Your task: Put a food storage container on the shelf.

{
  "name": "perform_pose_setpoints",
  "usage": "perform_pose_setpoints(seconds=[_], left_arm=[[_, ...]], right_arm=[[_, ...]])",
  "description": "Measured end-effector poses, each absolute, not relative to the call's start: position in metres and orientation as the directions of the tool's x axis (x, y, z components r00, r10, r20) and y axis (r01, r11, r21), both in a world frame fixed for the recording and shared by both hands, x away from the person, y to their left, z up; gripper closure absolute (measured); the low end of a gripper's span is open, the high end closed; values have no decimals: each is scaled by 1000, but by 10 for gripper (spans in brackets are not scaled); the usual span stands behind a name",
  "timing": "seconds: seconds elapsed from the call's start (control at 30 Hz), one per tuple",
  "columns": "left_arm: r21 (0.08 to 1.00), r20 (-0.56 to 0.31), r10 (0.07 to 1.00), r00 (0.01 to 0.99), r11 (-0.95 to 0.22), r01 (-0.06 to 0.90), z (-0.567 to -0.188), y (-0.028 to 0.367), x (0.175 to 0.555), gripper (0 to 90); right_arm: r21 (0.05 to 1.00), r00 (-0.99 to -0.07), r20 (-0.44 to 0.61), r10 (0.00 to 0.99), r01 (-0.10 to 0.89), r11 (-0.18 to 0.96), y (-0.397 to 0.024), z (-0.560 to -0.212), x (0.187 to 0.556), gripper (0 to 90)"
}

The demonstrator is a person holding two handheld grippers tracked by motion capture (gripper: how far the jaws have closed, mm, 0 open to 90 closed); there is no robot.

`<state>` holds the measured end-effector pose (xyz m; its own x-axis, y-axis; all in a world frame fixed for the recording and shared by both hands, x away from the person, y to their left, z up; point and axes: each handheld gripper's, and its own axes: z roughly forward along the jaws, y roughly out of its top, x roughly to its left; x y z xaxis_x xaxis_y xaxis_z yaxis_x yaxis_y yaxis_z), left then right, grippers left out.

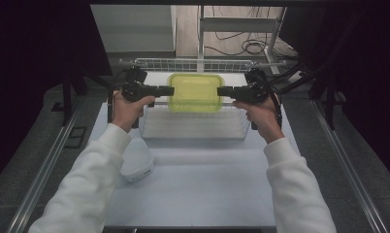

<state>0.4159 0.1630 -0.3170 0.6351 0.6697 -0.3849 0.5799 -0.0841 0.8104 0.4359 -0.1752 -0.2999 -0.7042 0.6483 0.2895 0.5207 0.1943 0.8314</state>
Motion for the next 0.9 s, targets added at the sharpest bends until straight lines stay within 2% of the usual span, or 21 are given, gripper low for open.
perform_pose_setpoints(seconds=[0.47, 0.8, 0.9], left_arm=[[781, -433, 672, 601, -54, 623, -320, 168, 451, 800], [766, -452, 666, 594, -51, 641, -320, 168, 464, 801], [757, -486, 653, 581, -19, 653, -322, 169, 467, 801]], right_arm=[[798, -676, 346, 650, 576, 175, -169, -301, 474, 792], [779, -654, 373, 658, 605, 161, -170, -298, 487, 791], [769, -642, 386, 662, 620, 153, -170, -299, 490, 791]])
